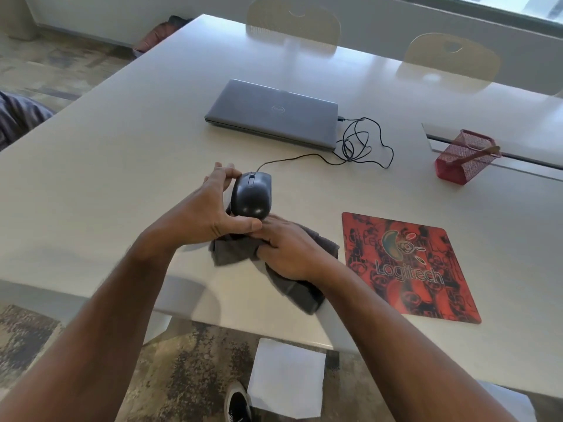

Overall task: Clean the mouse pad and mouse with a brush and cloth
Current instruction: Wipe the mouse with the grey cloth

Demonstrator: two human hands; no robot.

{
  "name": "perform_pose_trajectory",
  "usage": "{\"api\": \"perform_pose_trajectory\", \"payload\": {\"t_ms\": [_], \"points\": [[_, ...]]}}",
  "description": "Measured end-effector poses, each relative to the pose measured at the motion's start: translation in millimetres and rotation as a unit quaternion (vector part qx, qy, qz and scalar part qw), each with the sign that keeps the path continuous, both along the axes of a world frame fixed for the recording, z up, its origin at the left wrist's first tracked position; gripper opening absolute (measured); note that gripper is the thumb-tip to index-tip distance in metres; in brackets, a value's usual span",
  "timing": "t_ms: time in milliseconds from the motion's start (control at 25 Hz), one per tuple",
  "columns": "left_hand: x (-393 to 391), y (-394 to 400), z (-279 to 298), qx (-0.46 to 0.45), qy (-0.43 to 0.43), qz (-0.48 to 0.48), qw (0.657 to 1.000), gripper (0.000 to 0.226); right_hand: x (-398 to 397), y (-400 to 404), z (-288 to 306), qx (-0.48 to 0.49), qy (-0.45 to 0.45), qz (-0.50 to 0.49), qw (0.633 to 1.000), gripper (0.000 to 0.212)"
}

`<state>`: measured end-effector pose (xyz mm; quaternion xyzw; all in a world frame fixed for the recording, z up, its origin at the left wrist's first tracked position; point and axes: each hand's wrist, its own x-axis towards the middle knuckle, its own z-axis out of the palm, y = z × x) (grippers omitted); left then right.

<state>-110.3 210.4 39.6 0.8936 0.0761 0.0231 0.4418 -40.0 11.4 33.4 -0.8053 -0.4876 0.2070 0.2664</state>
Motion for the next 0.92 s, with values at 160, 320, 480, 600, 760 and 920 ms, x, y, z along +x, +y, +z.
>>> {"api": "perform_pose_trajectory", "payload": {"t_ms": [160, 320, 480, 600, 760, 920], "points": [[-1.3, -20.4, -4.7, 0.008, 0.004, 0.019, 1.0, 0.118, -21.5, -38.0, -1.5, 0.029, 0.027, 0.089, 0.995, 0.053], [-3.6, -43.4, -7.8, 0.017, 0.024, 0.033, 0.999, 0.112, -41.9, -80.4, -4.8, 0.071, 0.06, 0.116, 0.989, 0.045], [-4.3, -69.7, -10.6, 0.022, 0.053, 0.032, 0.998, 0.126, -59.6, -125.8, -4.3, 0.085, 0.083, 0.11, 0.987, 0.047], [-2.7, -88.8, -13.6, 0.031, 0.059, 0.03, 0.997, 0.124, -69.5, -163.5, -3.8, 0.084, 0.096, 0.09, 0.988, 0.047], [-0.1, -98.8, -18.6, 0.04, 0.068, 0.041, 0.996, 0.121, -75.9, -214.7, -0.5, 0.048, 0.142, 0.048, 0.988, 0.047], [1.9, -102.8, -21.3, 0.047, 0.071, 0.046, 0.995, 0.121, -70.3, -257.9, 12.2, 0.104, 0.279, -0.053, 0.953, 0.052]]}}
